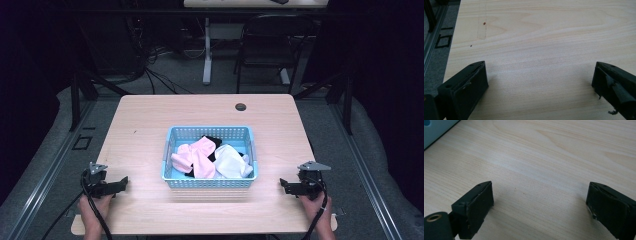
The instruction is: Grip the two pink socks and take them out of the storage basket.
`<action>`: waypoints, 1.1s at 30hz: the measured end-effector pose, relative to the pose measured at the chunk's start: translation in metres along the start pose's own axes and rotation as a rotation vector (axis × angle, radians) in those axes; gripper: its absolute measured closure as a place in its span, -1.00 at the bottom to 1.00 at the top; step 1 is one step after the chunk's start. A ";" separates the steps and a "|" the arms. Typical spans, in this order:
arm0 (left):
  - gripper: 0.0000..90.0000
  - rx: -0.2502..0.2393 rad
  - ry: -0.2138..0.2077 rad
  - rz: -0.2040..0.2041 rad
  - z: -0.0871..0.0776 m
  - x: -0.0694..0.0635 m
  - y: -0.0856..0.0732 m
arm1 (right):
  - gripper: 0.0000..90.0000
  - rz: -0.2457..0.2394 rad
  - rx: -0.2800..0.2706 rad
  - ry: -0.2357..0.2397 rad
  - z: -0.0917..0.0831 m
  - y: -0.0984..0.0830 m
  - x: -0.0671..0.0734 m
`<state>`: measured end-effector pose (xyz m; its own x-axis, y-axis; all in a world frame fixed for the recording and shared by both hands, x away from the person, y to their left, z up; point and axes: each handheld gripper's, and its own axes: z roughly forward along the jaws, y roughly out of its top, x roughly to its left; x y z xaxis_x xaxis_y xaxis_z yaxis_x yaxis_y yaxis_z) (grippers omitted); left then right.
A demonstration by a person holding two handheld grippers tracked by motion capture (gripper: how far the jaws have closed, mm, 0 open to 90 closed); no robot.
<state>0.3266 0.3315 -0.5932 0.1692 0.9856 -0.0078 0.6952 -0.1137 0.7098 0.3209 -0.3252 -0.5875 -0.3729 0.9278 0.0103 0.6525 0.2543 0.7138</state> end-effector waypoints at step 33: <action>-1.00 0.049 -0.031 0.013 -0.031 -0.003 0.024 | -0.84 0.001 -0.001 0.001 0.000 0.000 0.000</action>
<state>0.3213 0.3295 -0.5538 0.2000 0.9796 -0.0211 0.7261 -0.1337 0.6745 0.3206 -0.3252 -0.5875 -0.3729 0.9278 0.0121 0.6523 0.2528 0.7146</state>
